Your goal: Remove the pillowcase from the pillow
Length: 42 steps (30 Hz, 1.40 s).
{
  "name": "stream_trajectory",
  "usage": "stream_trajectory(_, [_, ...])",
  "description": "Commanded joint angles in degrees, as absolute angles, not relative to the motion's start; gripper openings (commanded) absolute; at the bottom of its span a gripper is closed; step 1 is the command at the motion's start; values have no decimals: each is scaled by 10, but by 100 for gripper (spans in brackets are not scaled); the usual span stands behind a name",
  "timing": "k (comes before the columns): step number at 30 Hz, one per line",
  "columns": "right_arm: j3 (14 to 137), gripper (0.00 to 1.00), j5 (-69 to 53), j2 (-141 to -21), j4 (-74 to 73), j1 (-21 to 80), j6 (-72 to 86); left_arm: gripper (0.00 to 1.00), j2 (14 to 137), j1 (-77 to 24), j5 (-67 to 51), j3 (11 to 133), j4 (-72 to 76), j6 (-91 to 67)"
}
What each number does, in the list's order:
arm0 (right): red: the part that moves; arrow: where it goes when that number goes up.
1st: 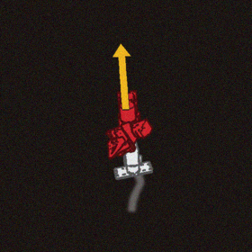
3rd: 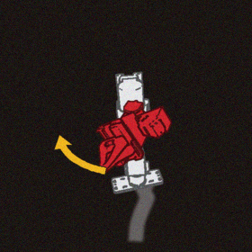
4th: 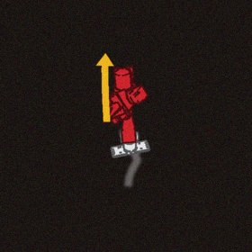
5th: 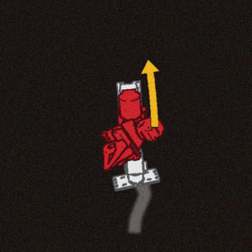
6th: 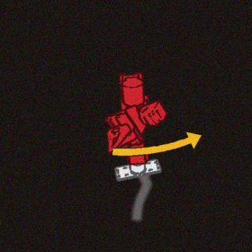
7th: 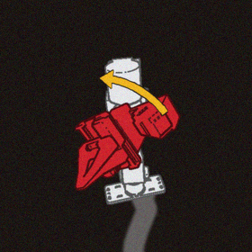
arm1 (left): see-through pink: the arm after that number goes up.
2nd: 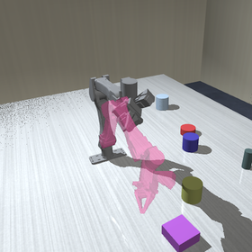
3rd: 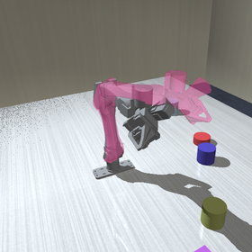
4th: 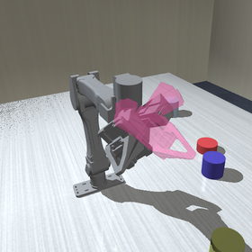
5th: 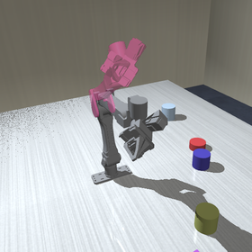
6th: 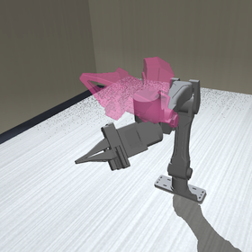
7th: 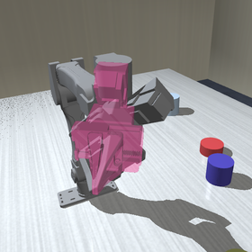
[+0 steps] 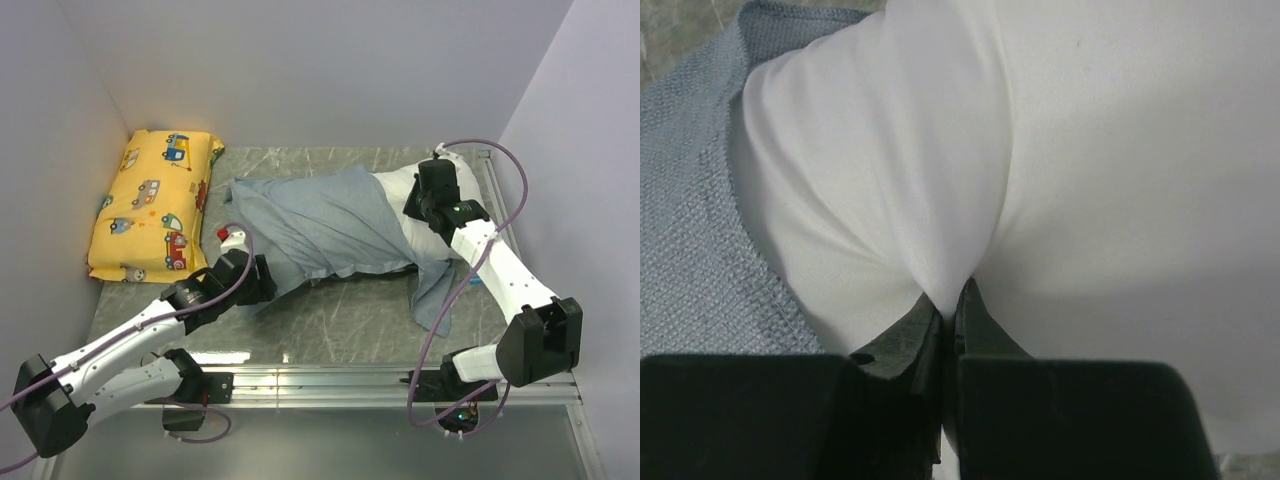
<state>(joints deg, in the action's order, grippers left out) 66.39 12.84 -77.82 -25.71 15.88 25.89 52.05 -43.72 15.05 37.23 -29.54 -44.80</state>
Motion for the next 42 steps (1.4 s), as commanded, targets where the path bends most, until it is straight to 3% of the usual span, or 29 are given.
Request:
stream_trajectory(1, [705,0,151,-776,-244,161,252,57,527,-439,195,384,-267,-461])
stream_trajectory(3, [711,0,150,-774,-249,160,252,33,533,-432,203,395,-266,-456])
stream_trajectory(4, [716,0,150,-774,-250,160,252,8,540,-425,202,400,-267,-451])
stream_trajectory(5, [718,0,151,-774,-254,158,251,0,542,-403,196,407,-265,-446])
stream_trajectory(8, [722,0,145,-766,-258,143,250,1,534,-347,173,413,-267,-423])
stream_trajectory(20, [703,0,82,-719,-267,11,260,1,450,115,94,525,-300,-344])
stream_trajectory(23, [690,0,60,-713,-259,12,265,1,474,182,3,516,-270,-350])
stream_trajectory(27, [668,0,87,-697,-257,78,247,1,531,178,-94,512,-222,-365])
stream_trajectory(29, [663,7,108,-692,-268,122,238,1,541,168,-82,516,-217,-363])
stream_trajectory(31, [652,26,120,-679,-274,143,229,1,552,163,-65,525,-215,-359])
stream_trajectory(32, [648,40,118,-666,-278,163,226,1,556,163,-64,527,-216,-359])
stream_trajectory(34, [632,53,129,-648,-286,184,221,0,564,162,-66,535,-216,-356])
stream_trajectory(35, [625,66,140,-624,-293,206,219,0,566,161,-65,538,-217,-356])
stream_trajectory(38, [598,82,177,-575,-312,232,220,1,567,155,-73,542,-214,-359])
stream_trajectory(42, [536,88,175,-534,-323,271,239,0,558,130,-62,544,-214,-355])
